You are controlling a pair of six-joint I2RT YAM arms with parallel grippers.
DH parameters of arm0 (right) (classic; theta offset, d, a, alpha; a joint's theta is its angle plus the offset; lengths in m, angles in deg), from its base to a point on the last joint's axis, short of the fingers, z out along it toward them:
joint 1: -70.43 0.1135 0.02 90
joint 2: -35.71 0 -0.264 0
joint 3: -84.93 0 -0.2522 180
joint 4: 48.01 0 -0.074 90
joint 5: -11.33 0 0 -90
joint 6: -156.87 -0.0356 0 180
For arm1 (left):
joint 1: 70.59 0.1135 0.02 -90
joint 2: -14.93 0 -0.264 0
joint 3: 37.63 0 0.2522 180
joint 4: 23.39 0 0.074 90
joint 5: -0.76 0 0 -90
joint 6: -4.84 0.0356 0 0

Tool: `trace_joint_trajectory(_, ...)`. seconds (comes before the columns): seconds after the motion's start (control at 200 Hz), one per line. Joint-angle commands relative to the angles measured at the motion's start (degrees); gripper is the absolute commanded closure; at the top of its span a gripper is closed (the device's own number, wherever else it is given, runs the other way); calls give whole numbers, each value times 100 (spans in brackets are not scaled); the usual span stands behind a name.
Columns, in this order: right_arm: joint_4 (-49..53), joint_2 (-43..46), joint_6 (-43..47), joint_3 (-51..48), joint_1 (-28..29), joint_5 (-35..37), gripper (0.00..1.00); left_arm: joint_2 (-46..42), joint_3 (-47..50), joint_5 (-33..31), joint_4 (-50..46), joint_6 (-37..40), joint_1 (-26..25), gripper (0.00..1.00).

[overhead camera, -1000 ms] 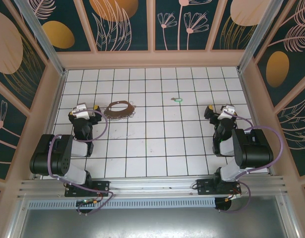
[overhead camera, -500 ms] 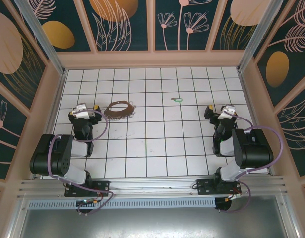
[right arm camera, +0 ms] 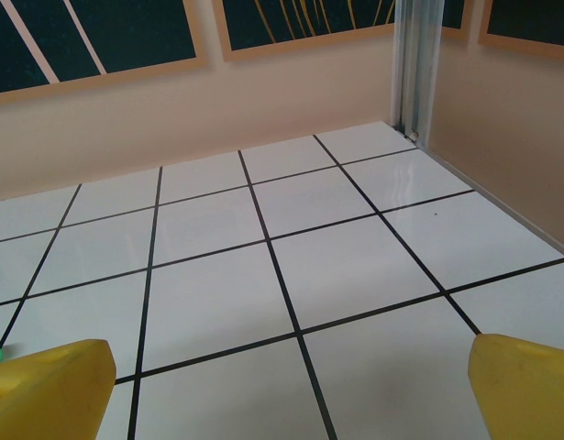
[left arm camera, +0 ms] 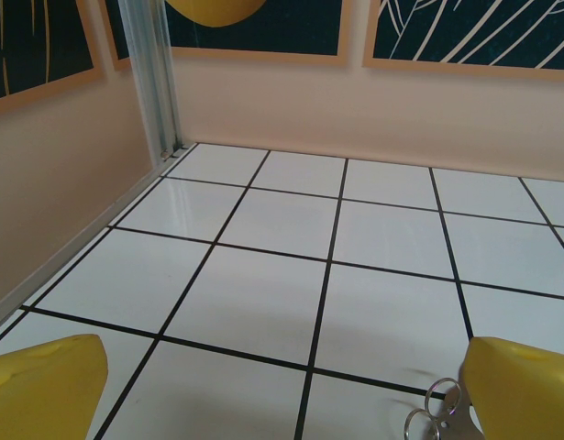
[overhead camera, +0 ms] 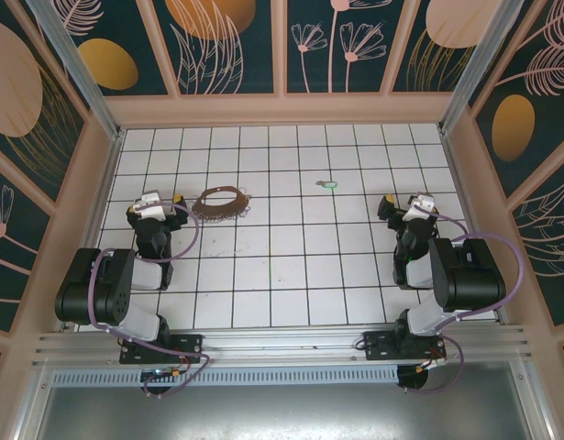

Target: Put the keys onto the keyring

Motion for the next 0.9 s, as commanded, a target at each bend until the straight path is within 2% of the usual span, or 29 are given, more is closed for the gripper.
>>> trace_joint_trajectory(0.0,-270,-22,-81,-15,22,132,1,-7,34,13,319,-63,29,1)
trace_joint_trajectory(0.896,-247,-2,-113,-14,-57,-23,1,-9,26,27,291,-70,29,1)
